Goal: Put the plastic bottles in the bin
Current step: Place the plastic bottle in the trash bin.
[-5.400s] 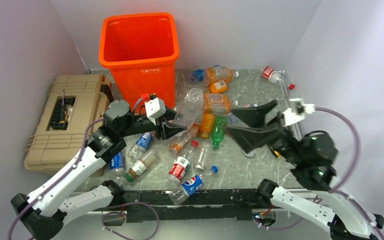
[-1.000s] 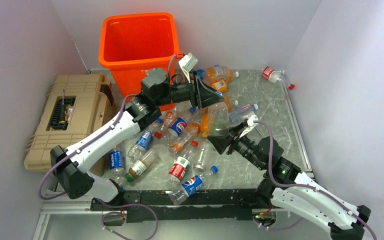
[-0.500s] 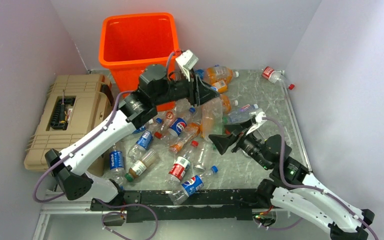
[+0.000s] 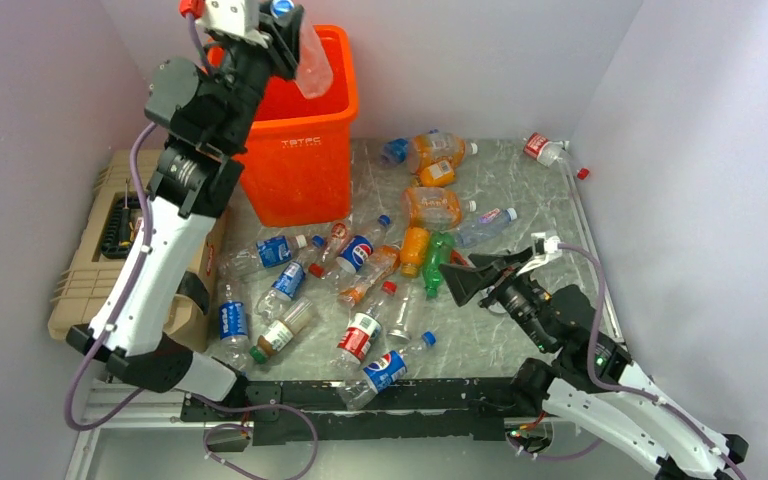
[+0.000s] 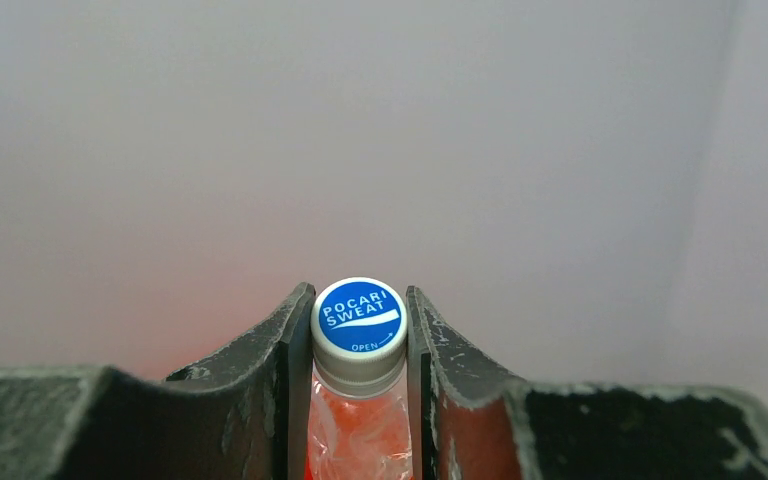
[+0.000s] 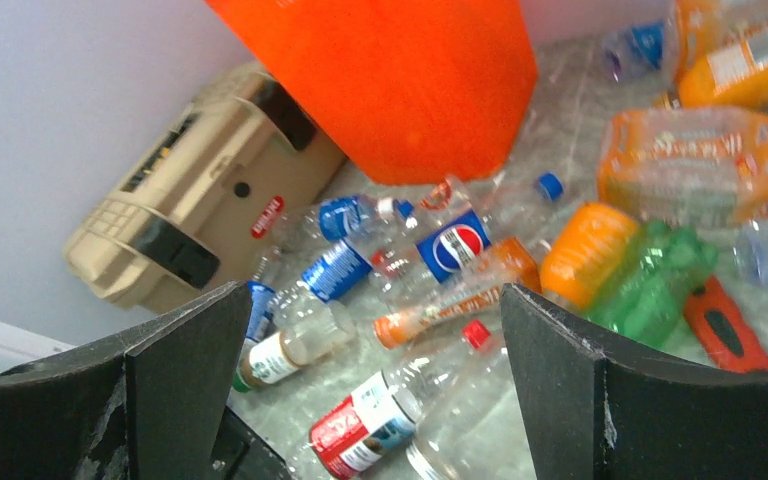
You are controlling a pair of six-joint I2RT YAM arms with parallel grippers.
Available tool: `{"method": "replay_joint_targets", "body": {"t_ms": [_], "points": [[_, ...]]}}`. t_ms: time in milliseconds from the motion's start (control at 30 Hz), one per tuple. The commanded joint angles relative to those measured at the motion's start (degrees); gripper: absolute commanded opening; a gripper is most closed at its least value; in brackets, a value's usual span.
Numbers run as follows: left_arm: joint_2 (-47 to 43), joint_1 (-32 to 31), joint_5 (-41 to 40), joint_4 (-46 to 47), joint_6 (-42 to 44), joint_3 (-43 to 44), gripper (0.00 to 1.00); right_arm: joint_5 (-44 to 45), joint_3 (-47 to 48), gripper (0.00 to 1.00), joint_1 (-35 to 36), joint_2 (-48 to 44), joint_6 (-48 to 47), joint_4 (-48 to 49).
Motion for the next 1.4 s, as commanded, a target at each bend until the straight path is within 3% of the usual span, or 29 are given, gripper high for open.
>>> {"method": "replay_joint_targets", "body": {"t_ms": [0,100,400,433,533,567,767,967,1133,1267,1367], "points": [[5.1,6.8,-1.2,5.8,0.1,3.5,0.00,4.3,-2.2,1.00,0.0,0.7,5.6,-0.8],[9.9,11.1,-2.3,2.5,-2.7,8.0,0.00,4.6,-2.7,1.00,0.0,1.5,6.5,-1.8],[17.4,17.5,-5.8,-6.1,-11.3,6.8,0.00,5.7,-3.5,1.00,-0.1,0.2,8.6,-5.6],[17.3,17.5,-5.6,-7.0,-11.2,7.0,0.12,5.6,-3.3,1.00,-0.1,0.1,8.3,-6.2],[14.1,17.5,-5.4,-3.7,-11.2,4.4,0.87,6.4,-2.4,1.00,-0.1,0.7,8.4,-8.2],[12.6,17.4,-5.3,-2.2,-11.0,3.2,0.99,6.6,-2.2,1.00,-0.1,1.0,8.5,-8.6],[0.8,13.8,1.2,-4.4,-9.4,-0.3,0.99,8.9,-1.1,1.00,-0.1,3.6,10.6,-9.6],[-8.8,5.5,8.0,-19.6,-10.0,-9.4,1.00,19.8,-0.4,1.00,-0.1,6.2,10.5,-11.9],[-11.7,-2.7,8.9,-30.5,-10.5,-20.8,1.00,25.6,1.8,1.00,-0.5,12.7,13.1,-14.8],[-13.1,-7.4,9.0,-32.4,-8.9,-30.9,0.99,21.1,2.5,1.00,-5.0,19.2,15.8,-14.7],[-14.5,-7.8,9.8,-28.3,-9.4,-37.9,0.99,8.0,-0.8,1.00,-14.8,20.3,16.1,-9.3]]}}
